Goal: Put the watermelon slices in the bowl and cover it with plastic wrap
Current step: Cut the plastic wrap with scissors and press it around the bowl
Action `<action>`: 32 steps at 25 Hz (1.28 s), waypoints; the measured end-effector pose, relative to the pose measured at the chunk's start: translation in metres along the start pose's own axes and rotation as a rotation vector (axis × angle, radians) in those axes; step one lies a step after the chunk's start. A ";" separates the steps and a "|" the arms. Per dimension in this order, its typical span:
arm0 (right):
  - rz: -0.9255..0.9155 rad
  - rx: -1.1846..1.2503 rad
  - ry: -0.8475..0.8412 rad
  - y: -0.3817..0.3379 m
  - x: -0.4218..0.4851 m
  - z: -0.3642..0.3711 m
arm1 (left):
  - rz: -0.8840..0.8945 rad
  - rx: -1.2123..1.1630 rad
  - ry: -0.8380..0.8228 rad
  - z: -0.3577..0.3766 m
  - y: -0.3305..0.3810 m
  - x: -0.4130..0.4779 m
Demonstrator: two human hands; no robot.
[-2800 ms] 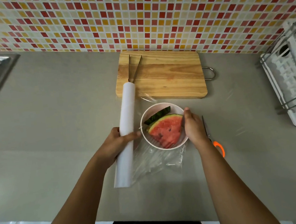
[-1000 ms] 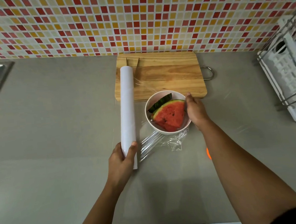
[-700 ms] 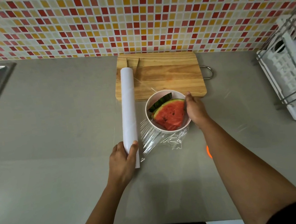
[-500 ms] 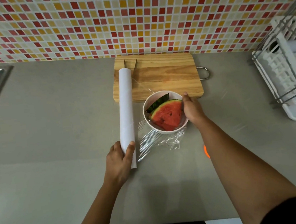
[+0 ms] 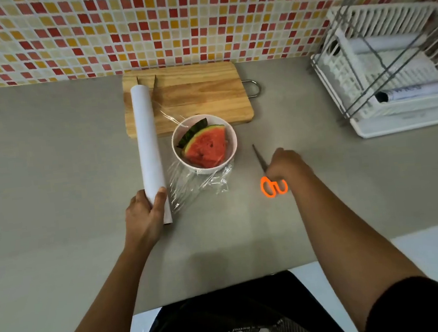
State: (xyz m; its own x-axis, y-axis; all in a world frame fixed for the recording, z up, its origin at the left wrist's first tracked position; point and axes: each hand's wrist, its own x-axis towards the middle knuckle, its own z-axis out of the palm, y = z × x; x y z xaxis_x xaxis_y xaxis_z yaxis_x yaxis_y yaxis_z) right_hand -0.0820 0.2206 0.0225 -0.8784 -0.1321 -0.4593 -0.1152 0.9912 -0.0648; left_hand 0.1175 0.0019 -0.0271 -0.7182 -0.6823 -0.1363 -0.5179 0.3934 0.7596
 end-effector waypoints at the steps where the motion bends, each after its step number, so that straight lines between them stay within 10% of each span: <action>1: 0.026 -0.013 -0.027 0.001 -0.004 0.007 | -0.005 -0.006 0.000 -0.001 -0.001 0.000; 18: 0.108 0.091 0.042 0.001 -0.026 0.031 | 0.020 -0.025 -0.014 0.001 -0.004 0.000; 25: -0.353 1.033 0.080 -0.043 -0.070 0.017 | -0.023 -0.107 -0.037 0.000 -0.003 -0.003; 32: -0.472 1.335 -0.217 -0.102 -0.125 0.061 | -0.076 -0.221 -0.033 -0.007 0.003 -0.009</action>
State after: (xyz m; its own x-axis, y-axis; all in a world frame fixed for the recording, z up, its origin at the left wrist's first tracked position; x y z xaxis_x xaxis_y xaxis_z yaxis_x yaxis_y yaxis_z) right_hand 0.0679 0.1356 0.0323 -0.7803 -0.5608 -0.2769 0.2508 0.1251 -0.9599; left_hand 0.1254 0.0049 -0.0191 -0.6977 -0.6828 -0.2167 -0.4597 0.1947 0.8665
